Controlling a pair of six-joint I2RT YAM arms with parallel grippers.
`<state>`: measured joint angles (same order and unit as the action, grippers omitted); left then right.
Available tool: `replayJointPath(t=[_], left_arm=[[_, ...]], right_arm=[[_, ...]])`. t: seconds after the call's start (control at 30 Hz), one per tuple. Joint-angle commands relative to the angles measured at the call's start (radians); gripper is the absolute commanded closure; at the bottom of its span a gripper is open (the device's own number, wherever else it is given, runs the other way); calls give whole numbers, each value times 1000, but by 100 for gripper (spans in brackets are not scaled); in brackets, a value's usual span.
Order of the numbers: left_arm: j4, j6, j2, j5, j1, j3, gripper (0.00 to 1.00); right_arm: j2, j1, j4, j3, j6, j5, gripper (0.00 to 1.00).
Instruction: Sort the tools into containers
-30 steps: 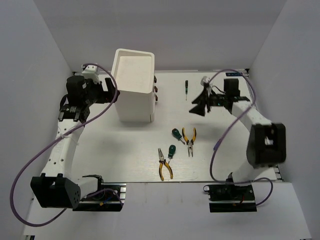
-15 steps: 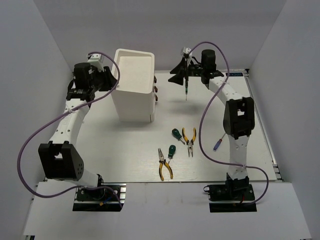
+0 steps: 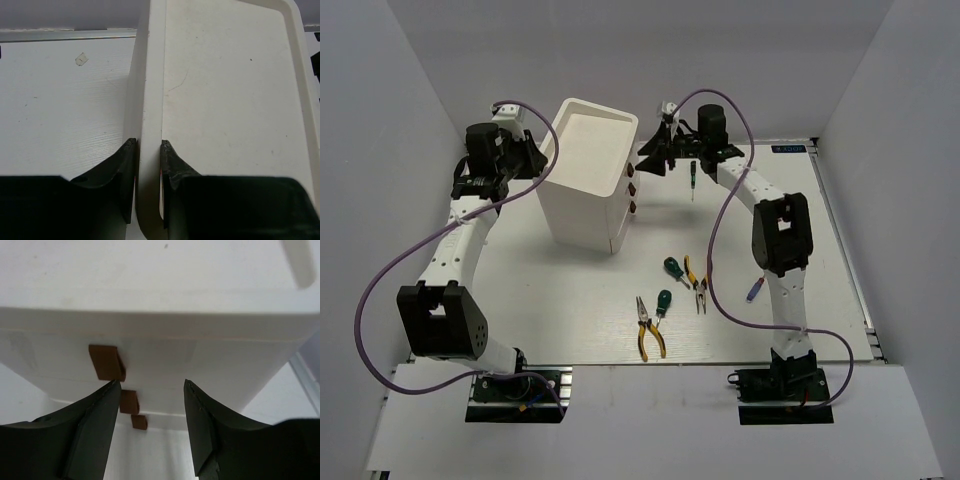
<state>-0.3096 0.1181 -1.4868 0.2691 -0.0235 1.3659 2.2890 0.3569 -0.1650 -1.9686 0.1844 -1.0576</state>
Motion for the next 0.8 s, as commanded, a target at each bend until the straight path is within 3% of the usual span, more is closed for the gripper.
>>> replayJointPath(t=[0.0,0.3,0.77], left_arm=[[-16,48,-20,61,-19,-4,78],[3,78,-29,51,-29,-22,82],[21,97,-10,32,-47,-74,87]], right_arm=[[-89,5,-65,94,-2,4,41],[-135,40,-113,197,-34,28,44],[-172,70,-82,162,-17,117,44]])
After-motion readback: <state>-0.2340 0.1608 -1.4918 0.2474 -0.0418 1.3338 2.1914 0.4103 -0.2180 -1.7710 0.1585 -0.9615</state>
